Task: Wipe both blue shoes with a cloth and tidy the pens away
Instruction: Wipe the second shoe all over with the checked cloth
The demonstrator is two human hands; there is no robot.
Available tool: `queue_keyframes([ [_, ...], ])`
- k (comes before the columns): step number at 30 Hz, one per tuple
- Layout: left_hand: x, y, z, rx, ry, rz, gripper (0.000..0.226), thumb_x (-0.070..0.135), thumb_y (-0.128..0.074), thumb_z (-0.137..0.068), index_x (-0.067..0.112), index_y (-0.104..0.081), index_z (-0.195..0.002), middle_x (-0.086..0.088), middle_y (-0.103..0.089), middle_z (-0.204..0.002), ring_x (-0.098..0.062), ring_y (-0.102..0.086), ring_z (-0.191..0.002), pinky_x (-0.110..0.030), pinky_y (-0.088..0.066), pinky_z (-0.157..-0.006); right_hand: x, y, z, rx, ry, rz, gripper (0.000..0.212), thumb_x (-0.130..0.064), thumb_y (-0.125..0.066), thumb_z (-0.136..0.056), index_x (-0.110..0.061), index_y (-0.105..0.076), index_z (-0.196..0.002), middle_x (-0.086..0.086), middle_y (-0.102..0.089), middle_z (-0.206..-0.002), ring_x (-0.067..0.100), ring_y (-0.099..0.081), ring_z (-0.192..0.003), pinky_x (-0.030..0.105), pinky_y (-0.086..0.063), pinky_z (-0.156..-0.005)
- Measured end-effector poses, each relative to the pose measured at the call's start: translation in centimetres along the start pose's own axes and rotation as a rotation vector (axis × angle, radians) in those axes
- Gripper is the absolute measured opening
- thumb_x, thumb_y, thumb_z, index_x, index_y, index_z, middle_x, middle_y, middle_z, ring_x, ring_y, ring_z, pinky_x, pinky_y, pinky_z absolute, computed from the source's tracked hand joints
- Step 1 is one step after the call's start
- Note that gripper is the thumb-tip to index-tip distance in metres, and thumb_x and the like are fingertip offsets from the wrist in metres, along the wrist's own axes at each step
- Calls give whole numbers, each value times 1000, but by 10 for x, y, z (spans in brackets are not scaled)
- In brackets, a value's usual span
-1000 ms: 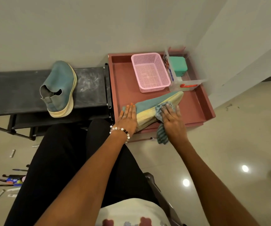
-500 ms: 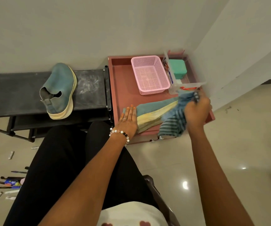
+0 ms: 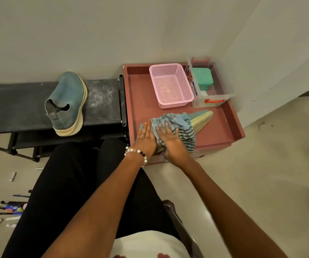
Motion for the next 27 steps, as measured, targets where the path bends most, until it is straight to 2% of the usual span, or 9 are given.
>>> queue_keyframes([
  [2, 2, 2, 1, 12, -10, 12, 69, 9, -37, -102, -9, 14, -145, -26, 21, -154, -38, 16, -144, -42, 3, -120, 27, 13, 6, 43, 241, 107, 83, 5, -70, -64, -2, -39, -141, 17, -36, -148, 36, -24, -140, 52, -8, -117],
  [4, 3, 3, 1, 20, -3, 37, 76, 13, -42, -100, -8, 14, -146, -24, 19, -155, -37, 14, -145, -40, 3, -119, 59, 32, 10, 124, 356, 113, 59, 0, -64, -72, -4, -53, -129, 21, -54, -132, 35, -40, -132, 39, -15, -115],
  [7, 3, 6, -1, 47, 11, 42, 81, 17, -46, -98, -6, 14, -147, -24, 16, -156, -36, 13, -146, -39, 5, -117, 92, 49, 9, 177, 387, 185, 41, -3, -46, -85, -10, -50, -125, 17, -59, -127, 17, -25, -140, 36, -11, -115],
  [12, 2, 5, -3, 56, 11, 20, 81, 19, -46, -98, -6, 14, -147, -23, 16, -157, -36, 13, -146, -40, 6, -118, 103, 52, 2, 368, 114, 155, 41, -1, -47, -73, 5, -66, -109, 22, -64, -114, 45, -52, -117, 49, -30, -108],
  [14, 1, 3, -5, 60, 10, 16, 80, 18, -45, -99, -6, 14, -147, -23, 15, -156, -36, 13, -145, -41, 5, -120, 88, 51, -2, 456, -62, 136, 42, -1, -45, -68, 8, -67, -103, 24, -66, -108, 48, -54, -113, 65, -35, -99],
  [17, 0, 1, -7, 93, -2, -20, 74, 7, -40, -98, -7, 15, -146, -24, 16, -156, -37, 14, -145, -42, 5, -120, 51, 30, -7, 477, -351, 119, 56, 15, -59, -59, 5, -63, -113, 24, -61, -121, 44, -45, -126, 66, -17, -106],
  [21, 0, 0, -7, 64, -7, -22, 69, 0, -34, -100, -8, 17, -145, -23, 22, -154, -36, 18, -144, -40, 7, -118, -2, -13, -3, 312, -120, -75, 79, 17, -62, -58, 5, -44, -135, 24, -44, -140, 40, -31, -137, 51, -7, -114],
  [23, 0, -1, -8, 82, -15, -43, 70, 4, -36, -100, -9, 16, -144, -25, 21, -154, -37, 17, -144, -42, 6, -119, 15, -8, 4, 266, 16, -26, 82, 16, -64, -55, 3, -46, -135, 21, -46, -139, 39, -36, -134, 53, -13, -113],
  [27, -2, -3, -10, 114, -22, -135, 75, 18, -40, -101, -11, 15, -144, -29, 15, -155, -39, 15, -144, -45, 6, -119, 72, 36, 11, 273, 197, 284, 52, 0, -48, -69, -3, -64, -119, 16, -64, -120, 36, -58, -114, 53, -29, -105],
])
Point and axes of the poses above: each hand's wrist, its own z-axis away from the middle knuckle, its own y-axis out of the back of the hand, x = y × z, the point moved 5 cm from there along -z, towards the middle knuckle
